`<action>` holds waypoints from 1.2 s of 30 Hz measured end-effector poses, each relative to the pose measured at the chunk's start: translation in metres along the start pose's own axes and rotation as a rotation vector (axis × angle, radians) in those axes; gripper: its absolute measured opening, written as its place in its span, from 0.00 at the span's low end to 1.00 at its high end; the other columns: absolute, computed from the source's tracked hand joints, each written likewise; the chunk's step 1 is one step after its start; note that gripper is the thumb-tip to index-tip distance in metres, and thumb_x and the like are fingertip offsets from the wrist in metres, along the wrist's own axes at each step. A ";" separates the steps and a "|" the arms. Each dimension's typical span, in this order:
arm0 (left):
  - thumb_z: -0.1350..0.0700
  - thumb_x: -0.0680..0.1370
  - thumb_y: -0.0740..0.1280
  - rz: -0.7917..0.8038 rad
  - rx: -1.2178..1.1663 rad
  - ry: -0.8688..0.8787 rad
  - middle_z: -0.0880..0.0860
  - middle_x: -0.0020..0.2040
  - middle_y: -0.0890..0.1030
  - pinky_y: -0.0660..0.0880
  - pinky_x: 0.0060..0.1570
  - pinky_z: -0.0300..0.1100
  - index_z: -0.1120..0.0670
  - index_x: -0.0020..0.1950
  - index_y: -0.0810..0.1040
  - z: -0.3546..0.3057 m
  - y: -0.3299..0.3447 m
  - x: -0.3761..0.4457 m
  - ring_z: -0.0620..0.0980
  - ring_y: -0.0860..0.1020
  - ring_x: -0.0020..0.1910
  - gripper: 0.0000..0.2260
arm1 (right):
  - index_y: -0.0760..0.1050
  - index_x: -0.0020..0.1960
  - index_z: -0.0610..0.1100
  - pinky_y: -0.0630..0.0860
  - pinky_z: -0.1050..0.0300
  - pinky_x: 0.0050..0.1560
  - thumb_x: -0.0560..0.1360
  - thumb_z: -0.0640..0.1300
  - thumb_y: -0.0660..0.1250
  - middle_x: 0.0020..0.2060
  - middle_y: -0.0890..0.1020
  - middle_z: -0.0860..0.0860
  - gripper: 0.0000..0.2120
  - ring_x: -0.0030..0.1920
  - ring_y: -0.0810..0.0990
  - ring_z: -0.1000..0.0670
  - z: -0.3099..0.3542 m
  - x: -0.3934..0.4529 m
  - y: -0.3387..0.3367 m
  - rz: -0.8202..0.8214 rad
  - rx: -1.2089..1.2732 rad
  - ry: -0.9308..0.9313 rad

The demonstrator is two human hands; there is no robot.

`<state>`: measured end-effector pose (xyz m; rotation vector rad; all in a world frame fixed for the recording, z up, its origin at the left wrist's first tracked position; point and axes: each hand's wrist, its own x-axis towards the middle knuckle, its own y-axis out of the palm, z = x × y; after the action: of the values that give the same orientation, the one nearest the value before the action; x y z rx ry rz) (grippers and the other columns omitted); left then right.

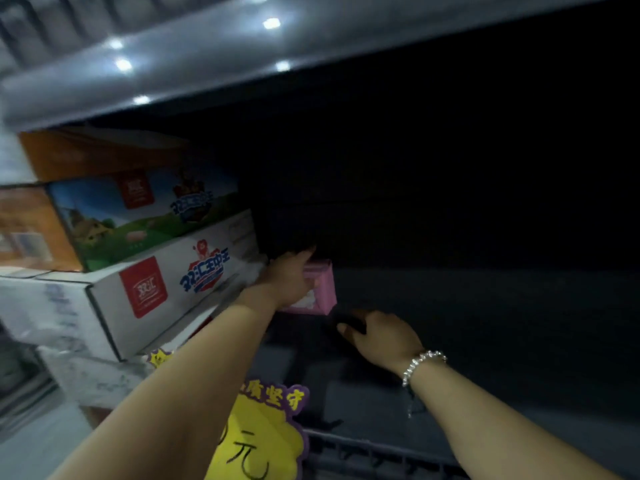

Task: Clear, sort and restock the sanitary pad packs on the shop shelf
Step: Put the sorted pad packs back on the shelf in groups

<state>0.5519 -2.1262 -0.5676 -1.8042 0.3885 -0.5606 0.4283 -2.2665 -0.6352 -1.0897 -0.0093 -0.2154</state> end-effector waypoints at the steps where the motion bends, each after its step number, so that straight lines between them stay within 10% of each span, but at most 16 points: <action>1: 0.54 0.80 0.65 -0.017 -0.024 0.018 0.56 0.74 0.67 0.62 0.66 0.35 0.52 0.77 0.60 -0.004 -0.013 -0.008 0.54 0.67 0.71 0.27 | 0.71 0.69 0.56 0.72 0.55 0.61 0.79 0.60 0.58 0.66 0.77 0.51 0.20 0.64 0.75 0.47 0.002 -0.001 -0.003 -0.010 0.030 -0.020; 9: 0.54 0.79 0.65 -0.170 -0.137 0.049 0.50 0.56 0.81 0.67 0.49 0.30 0.53 0.62 0.80 -0.023 -0.080 -0.136 0.48 0.79 0.56 0.12 | 0.68 0.72 0.55 0.71 0.56 0.63 0.79 0.57 0.61 0.66 0.77 0.52 0.22 0.66 0.75 0.47 0.053 -0.061 -0.033 -0.200 0.177 -0.233; 21: 0.57 0.78 0.67 -0.257 -0.366 -0.177 0.46 0.53 0.75 0.66 0.48 0.26 0.50 0.60 0.80 0.039 0.035 -0.343 0.44 0.76 0.51 0.12 | 0.76 0.66 0.50 0.72 0.57 0.61 0.76 0.56 0.59 0.59 0.82 0.52 0.22 0.60 0.78 0.52 0.097 -0.210 0.090 -0.273 0.153 -0.534; 36: 0.57 0.79 0.66 0.165 -0.619 -0.721 0.59 0.64 0.72 0.65 0.63 0.41 0.57 0.67 0.74 0.162 0.229 -0.394 0.56 0.73 0.64 0.16 | 0.56 0.78 0.43 0.66 0.57 0.68 0.80 0.55 0.61 0.74 0.66 0.47 0.32 0.72 0.67 0.48 0.059 -0.214 0.294 0.659 0.142 0.068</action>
<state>0.3186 -1.8570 -0.8952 -2.3811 0.2102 0.3871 0.2771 -2.0477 -0.8898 -0.8924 0.3859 0.3373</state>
